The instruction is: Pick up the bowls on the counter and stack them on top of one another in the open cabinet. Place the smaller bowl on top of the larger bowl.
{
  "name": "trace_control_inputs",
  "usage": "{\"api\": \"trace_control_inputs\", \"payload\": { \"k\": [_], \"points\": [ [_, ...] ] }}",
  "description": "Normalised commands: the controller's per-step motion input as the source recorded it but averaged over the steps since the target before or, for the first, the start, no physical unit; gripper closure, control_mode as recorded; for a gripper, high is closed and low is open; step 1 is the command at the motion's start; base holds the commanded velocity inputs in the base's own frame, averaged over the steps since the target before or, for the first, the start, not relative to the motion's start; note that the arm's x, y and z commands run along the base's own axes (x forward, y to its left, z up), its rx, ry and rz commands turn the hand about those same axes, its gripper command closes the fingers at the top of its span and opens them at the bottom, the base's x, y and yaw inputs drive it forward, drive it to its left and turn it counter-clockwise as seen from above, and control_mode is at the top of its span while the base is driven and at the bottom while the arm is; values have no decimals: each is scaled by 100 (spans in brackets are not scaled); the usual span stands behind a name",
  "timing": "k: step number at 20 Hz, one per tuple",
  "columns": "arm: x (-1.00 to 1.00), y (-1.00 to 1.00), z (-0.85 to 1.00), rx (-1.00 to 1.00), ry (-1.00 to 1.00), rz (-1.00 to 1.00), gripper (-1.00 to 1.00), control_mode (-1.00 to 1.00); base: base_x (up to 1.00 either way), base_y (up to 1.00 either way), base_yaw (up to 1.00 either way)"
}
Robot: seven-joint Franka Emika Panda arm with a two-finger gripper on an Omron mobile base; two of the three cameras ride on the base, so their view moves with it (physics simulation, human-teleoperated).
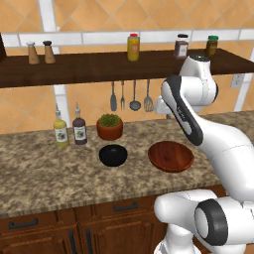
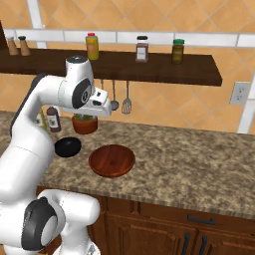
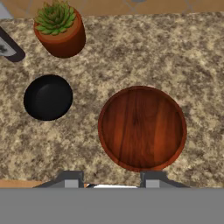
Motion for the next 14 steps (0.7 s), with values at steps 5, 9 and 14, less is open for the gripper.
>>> {"api": "trace_control_inputs", "payload": {
  "k": [5,9,14],
  "points": [
    [-23,0,0,0,0,0,-100,-100,0,0,0],
    [-45,7,0,0,0,0,-100,-100,0,0,0],
    [-32,17,-5,0,0,0,-100,-100,0,0,0]
  ]
}}
